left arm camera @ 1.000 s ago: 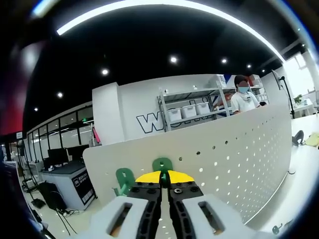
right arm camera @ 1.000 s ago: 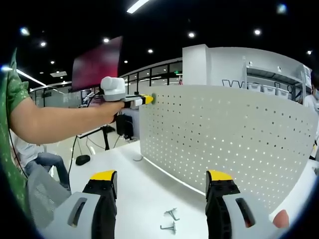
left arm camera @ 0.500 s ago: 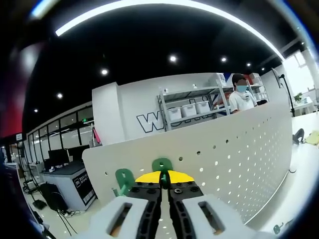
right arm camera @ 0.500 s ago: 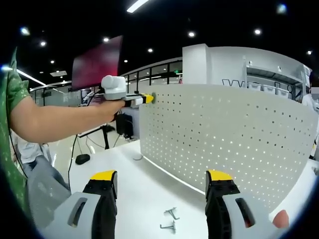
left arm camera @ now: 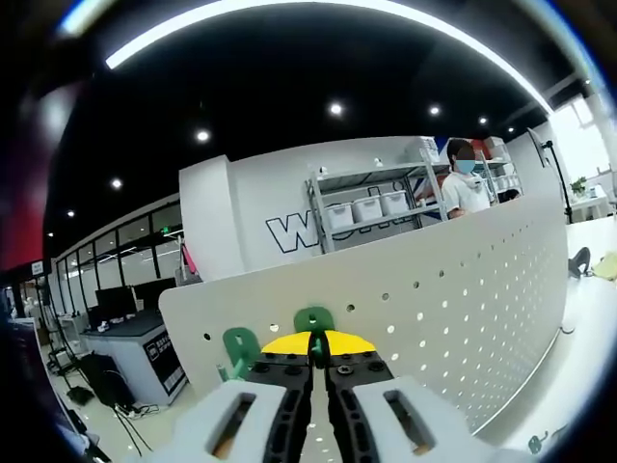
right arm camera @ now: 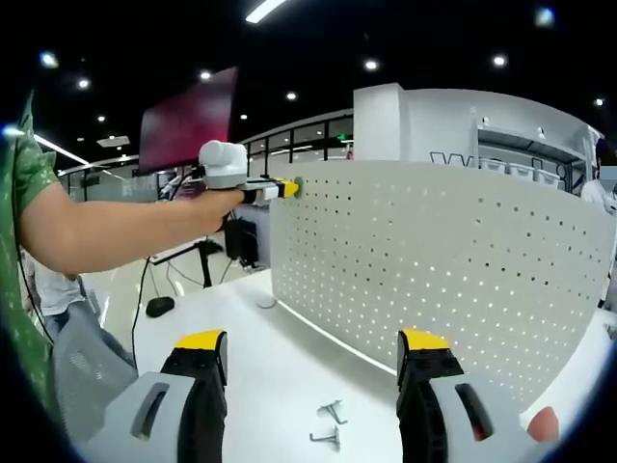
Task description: Insert the hook assembly into the mounting plate slot until the hook locks in place.
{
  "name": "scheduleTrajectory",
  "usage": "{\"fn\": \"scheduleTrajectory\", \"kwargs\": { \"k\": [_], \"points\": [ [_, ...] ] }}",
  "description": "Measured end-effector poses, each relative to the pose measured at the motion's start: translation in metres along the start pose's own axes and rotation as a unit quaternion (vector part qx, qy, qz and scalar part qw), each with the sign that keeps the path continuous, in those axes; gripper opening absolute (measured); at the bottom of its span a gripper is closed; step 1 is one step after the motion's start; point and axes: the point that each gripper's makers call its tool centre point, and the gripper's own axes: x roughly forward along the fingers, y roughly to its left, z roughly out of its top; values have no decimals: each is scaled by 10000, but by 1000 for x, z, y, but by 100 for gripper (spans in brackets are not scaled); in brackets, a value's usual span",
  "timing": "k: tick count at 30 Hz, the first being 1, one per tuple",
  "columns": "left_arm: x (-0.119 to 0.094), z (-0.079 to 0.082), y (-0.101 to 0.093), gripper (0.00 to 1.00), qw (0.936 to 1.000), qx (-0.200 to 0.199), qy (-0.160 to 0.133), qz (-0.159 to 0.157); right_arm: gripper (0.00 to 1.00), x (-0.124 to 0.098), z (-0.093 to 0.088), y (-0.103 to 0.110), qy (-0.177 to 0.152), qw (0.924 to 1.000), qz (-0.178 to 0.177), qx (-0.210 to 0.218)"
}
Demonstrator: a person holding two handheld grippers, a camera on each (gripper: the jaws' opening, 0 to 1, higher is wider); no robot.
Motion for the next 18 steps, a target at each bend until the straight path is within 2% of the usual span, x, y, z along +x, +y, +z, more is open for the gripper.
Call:
{"fn": "scheduleTrajectory", "kwargs": {
  "k": [2,3,7,9,12,15,18],
  "points": [
    [-1,0,-1,3,9999,123,13,45,73,0,0,0,4,10000,-1,-6],
    [-1,0,-1,3,9995,308,31,80,73,0,0,0,4,10000,-1,-8],
    [-1,1,-2,3,9995,306,40,116,73,-1,1,0,0,10000,-5,-15],
    [-1,1,-3,3,9979,609,73,190,73,-1,1,0,3,10000,-6,-10],
    [-1,0,0,3,9985,494,62,206,73,-1,1,1,-2,10000,-9,-9],
    [1,0,0,3,9982,549,66,222,73,-1,1,0,2,10000,-12,-15],
    [2,-1,1,3,9996,199,21,178,73,-2,1,0,2,10000,-21,-9]
  ]
}}
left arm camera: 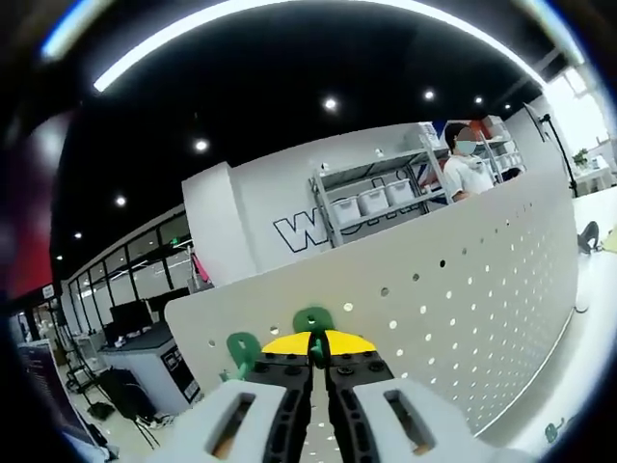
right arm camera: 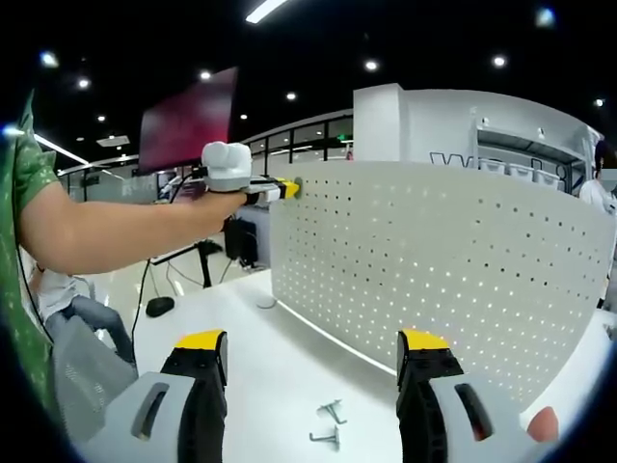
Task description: Insert the hook assembly into the mounting plate slot until the hook locks in place.
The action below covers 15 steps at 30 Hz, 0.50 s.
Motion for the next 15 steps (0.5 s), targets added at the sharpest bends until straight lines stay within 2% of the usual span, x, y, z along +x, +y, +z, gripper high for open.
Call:
{"fn": "scheduleTrajectory", "kwargs": {
  "k": [1,2,5,9,15],
  "points": [
    [0,0,-1,3,9996,-279,-40,-34,73,0,0,0,1,10000,-3,-3],
    [-1,0,1,3,9992,-374,-79,-61,73,0,0,0,1,10000,-3,-5],
    [-1,0,0,3,9997,-237,-66,-41,73,0,0,0,-3,10000,3,-2],
    [-2,0,0,3,9993,-352,-147,-31,73,1,1,1,-16,10000,11,-1],
    [-2,0,-1,3,9995,-289,-134,35,73,1,0,0,-14,10000,6,-6]
  ]
}}
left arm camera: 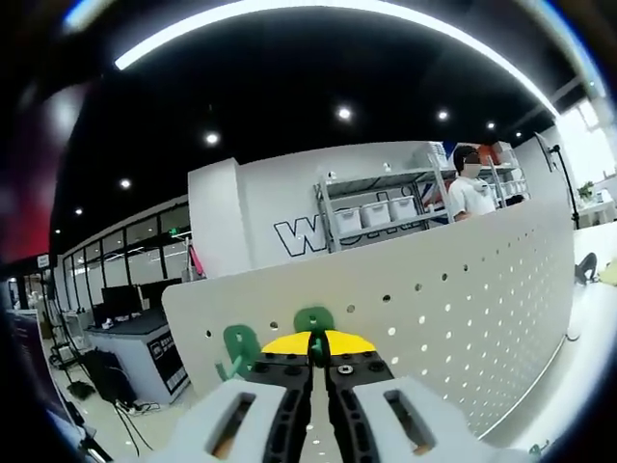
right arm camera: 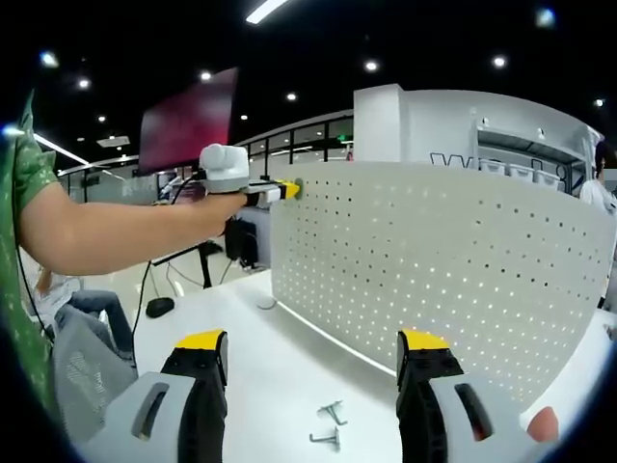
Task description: Insert the hook assembly into the mounting plate slot until the hook locks in place.
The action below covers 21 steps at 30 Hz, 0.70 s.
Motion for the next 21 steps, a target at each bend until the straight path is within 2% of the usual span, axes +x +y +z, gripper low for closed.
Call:
{"fn": "scheduleTrajectory", "kwargs": {
  "k": [2,3,21],
  "points": [
    [0,-3,1,3,9999,-52,76,43,73,0,0,0,7,10000,-3,3],
    [0,-2,1,3,10000,-75,-1,33,73,0,0,0,7,10000,-6,0],
    [-1,-2,0,4,10000,-70,-53,37,73,0,-1,-1,13,10000,-18,-7]
  ]
}}
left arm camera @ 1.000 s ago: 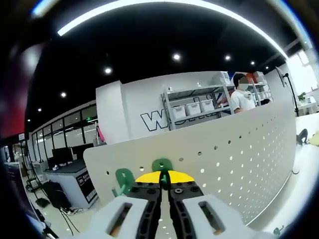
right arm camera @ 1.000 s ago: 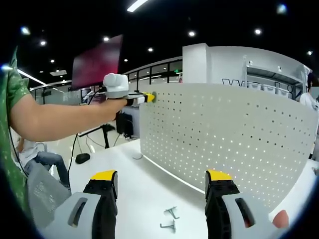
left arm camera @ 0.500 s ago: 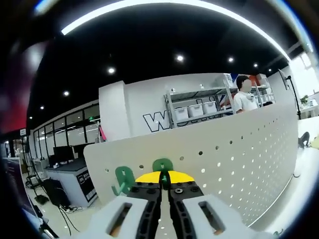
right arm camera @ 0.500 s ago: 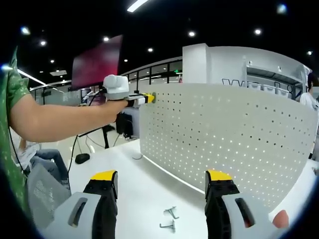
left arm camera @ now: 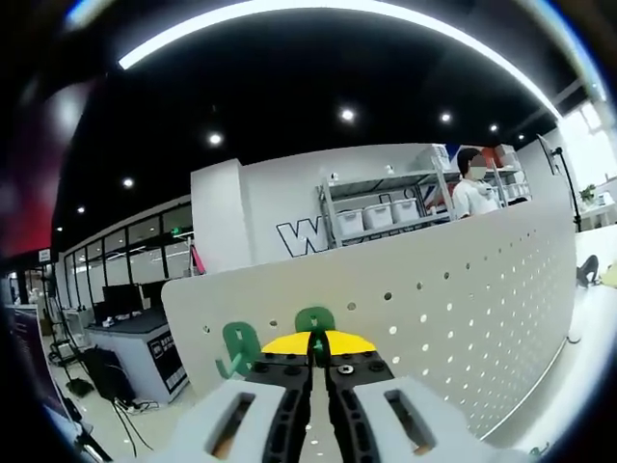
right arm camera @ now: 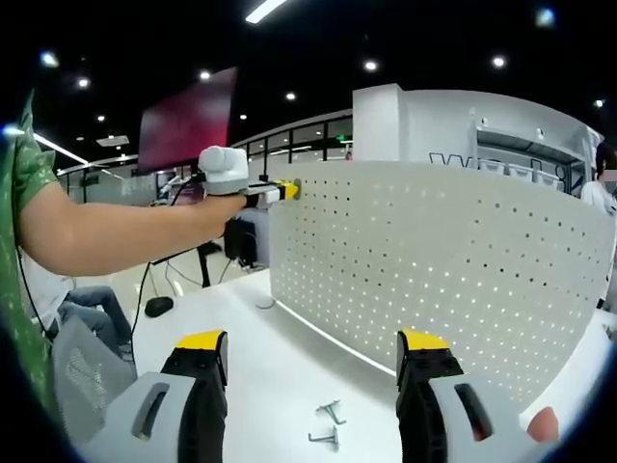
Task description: Insert the hook assembly into the mounting plate slot until the hook locks in place.
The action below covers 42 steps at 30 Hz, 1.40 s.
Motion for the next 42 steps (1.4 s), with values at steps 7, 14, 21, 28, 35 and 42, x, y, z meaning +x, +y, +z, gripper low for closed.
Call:
{"fn": "scheduleTrajectory", "kwargs": {
  "k": [7,14,21,28,35,42],
  "points": [
    [0,0,1,4,9999,-106,8,41,73,0,-1,0,9,10000,2,-2],
    [-1,0,0,5,9998,-181,18,2,72,-1,-1,0,17,10000,2,-4],
    [-2,2,-4,12,9998,-202,-5,-26,72,-1,2,1,-12,10000,14,-24],
    [-3,5,-4,17,9997,-238,-60,-30,72,-2,1,2,5,10000,13,-19],
    [-6,4,-4,18,9996,-269,-54,-42,72,-2,4,4,-16,10000,31,-45],
    [-12,5,-3,19,9995,-294,-62,-53,72,-3,4,7,-12,10000,48,-63]
  ]
}}
